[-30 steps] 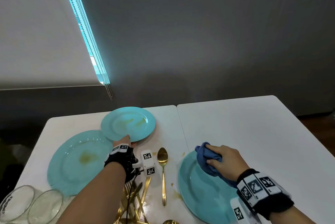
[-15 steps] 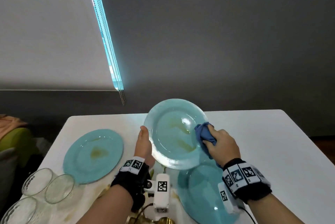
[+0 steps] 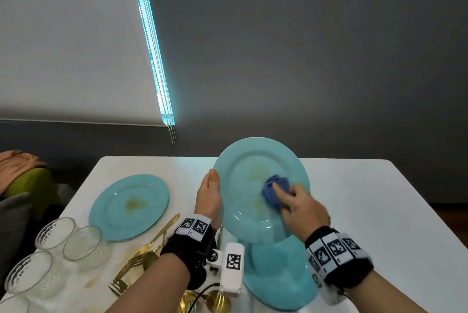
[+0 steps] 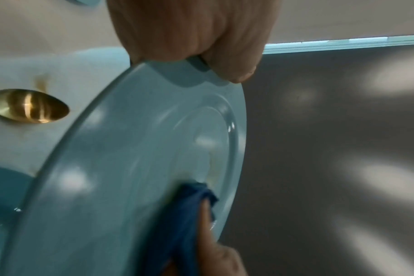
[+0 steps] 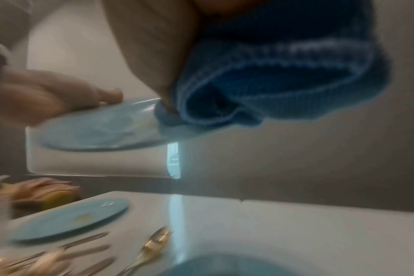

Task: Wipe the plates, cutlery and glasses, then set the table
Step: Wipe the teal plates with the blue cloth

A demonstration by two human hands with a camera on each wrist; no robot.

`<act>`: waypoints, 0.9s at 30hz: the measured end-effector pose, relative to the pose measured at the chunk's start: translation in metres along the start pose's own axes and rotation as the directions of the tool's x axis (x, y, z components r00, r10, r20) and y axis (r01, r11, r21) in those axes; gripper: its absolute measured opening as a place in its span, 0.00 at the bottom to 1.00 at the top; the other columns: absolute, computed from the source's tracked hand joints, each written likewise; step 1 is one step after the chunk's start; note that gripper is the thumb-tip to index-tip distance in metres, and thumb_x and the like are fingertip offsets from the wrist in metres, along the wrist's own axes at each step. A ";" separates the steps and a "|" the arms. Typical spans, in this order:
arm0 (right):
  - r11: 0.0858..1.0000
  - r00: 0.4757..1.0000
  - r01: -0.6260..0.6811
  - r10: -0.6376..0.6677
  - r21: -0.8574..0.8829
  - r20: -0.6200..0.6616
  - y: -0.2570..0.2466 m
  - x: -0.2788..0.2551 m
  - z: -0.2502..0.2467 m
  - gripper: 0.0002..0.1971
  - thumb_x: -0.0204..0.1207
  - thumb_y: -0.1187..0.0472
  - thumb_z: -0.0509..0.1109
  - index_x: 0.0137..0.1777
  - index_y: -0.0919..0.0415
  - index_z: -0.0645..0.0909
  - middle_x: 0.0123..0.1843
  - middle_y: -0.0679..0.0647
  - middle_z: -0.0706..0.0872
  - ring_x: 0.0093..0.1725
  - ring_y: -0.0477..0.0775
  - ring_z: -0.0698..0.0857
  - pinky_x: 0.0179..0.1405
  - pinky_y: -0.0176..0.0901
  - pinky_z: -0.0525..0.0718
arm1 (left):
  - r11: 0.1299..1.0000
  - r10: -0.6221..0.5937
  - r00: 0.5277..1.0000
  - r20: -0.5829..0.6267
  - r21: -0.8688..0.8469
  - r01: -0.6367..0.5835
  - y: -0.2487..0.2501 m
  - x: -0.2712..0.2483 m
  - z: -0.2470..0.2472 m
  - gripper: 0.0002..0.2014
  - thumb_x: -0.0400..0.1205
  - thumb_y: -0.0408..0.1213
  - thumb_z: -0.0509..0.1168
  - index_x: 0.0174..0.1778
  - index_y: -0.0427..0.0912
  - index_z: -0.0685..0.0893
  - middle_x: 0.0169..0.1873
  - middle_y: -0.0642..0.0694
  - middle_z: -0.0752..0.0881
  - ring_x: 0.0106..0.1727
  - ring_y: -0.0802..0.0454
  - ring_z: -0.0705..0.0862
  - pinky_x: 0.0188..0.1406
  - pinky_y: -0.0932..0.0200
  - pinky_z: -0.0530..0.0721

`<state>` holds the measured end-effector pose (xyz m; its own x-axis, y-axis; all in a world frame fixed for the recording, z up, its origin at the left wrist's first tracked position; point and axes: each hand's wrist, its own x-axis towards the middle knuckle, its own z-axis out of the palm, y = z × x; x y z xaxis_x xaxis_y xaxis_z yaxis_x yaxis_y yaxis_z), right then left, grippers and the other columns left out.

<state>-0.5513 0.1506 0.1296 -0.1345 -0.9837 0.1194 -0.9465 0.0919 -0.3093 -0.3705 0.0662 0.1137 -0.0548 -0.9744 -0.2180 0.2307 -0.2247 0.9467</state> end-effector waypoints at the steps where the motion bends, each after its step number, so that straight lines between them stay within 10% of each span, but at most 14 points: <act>1: 0.992 0.990 0.115 -0.111 -0.049 0.085 -0.002 -0.007 0.003 0.22 0.64 0.51 0.62 0.61 0.37 0.77 0.37 0.49 0.81 0.25 0.53 0.84 0.17 0.36 0.76 | 0.999 0.025 1.000 -0.010 0.033 -0.025 0.001 0.000 0.001 0.15 0.87 0.52 0.50 0.48 0.54 0.81 0.57 0.45 0.85 0.60 0.43 0.84 0.66 0.39 0.80; 4: 0.950 0.928 0.263 -0.202 -0.166 0.312 0.011 -0.018 -0.001 0.20 0.74 0.49 0.59 0.65 0.32 0.74 0.47 0.49 0.81 0.42 0.53 0.87 0.33 0.37 0.78 | 0.991 0.087 0.996 -0.021 0.103 -0.085 0.004 -0.005 0.004 0.14 0.87 0.50 0.51 0.44 0.55 0.81 0.50 0.48 0.86 0.57 0.43 0.84 0.64 0.38 0.80; 7: 0.985 0.982 -0.007 0.039 -0.172 0.185 0.032 -0.001 -0.019 0.19 0.79 0.53 0.60 0.67 0.31 0.75 0.58 0.52 0.77 0.56 0.59 0.83 0.52 0.45 0.80 | 0.991 0.086 0.996 -0.009 0.107 -0.085 0.003 -0.014 0.009 0.15 0.87 0.49 0.51 0.43 0.54 0.80 0.46 0.50 0.85 0.55 0.43 0.84 0.63 0.39 0.81; 10: 0.981 0.982 -0.187 0.184 -0.060 -0.048 0.022 0.006 -0.024 0.22 0.77 0.57 0.63 0.71 0.38 0.73 0.58 0.57 0.76 0.52 0.63 0.83 0.49 0.49 0.81 | 0.996 0.066 0.998 0.007 0.052 -0.066 0.005 -0.021 0.021 0.15 0.87 0.49 0.51 0.44 0.53 0.81 0.48 0.48 0.86 0.54 0.43 0.84 0.62 0.39 0.82; 15: 0.971 0.955 0.231 -0.237 0.053 0.175 0.005 -0.024 0.001 0.25 0.69 0.42 0.57 0.67 0.37 0.78 0.48 0.57 0.81 0.42 0.63 0.86 0.37 0.45 0.79 | 0.996 0.083 0.997 0.004 0.018 -0.083 0.012 -0.021 0.028 0.14 0.87 0.47 0.51 0.43 0.52 0.80 0.45 0.50 0.85 0.51 0.45 0.83 0.60 0.43 0.83; 18: 0.971 0.943 0.166 -0.106 -0.169 0.316 0.026 -0.015 -0.015 0.20 0.77 0.45 0.61 0.68 0.28 0.72 0.57 0.52 0.78 0.57 0.59 0.82 0.52 0.43 0.77 | 0.998 0.060 0.998 -0.017 0.013 -0.059 0.006 -0.022 0.021 0.15 0.87 0.49 0.52 0.43 0.51 0.81 0.46 0.47 0.86 0.51 0.44 0.83 0.60 0.41 0.83; 23: 0.981 0.983 -0.182 0.181 -0.072 -0.017 0.027 0.003 -0.027 0.24 0.78 0.48 0.61 0.75 0.36 0.67 0.59 0.55 0.76 0.56 0.62 0.83 0.53 0.48 0.81 | 1.000 0.024 0.999 0.036 -0.018 -0.023 0.004 -0.030 0.030 0.15 0.87 0.48 0.51 0.52 0.47 0.81 0.50 0.44 0.86 0.51 0.44 0.84 0.58 0.43 0.84; 27: 0.994 0.975 0.105 -0.099 -0.017 0.199 0.007 -0.021 -0.005 0.34 0.70 0.32 0.56 0.78 0.35 0.60 0.60 0.54 0.74 0.57 0.60 0.81 0.52 0.45 0.78 | 0.998 0.062 0.998 0.007 0.006 -0.062 0.009 -0.025 0.031 0.15 0.87 0.48 0.52 0.45 0.48 0.82 0.47 0.43 0.87 0.51 0.43 0.85 0.60 0.40 0.84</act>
<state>-0.5566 0.1727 0.1291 0.0214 -0.9989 -0.0410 -0.9601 -0.0091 -0.2794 -0.3975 0.0890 0.1352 -0.0472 -0.9864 -0.1575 0.2276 -0.1642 0.9598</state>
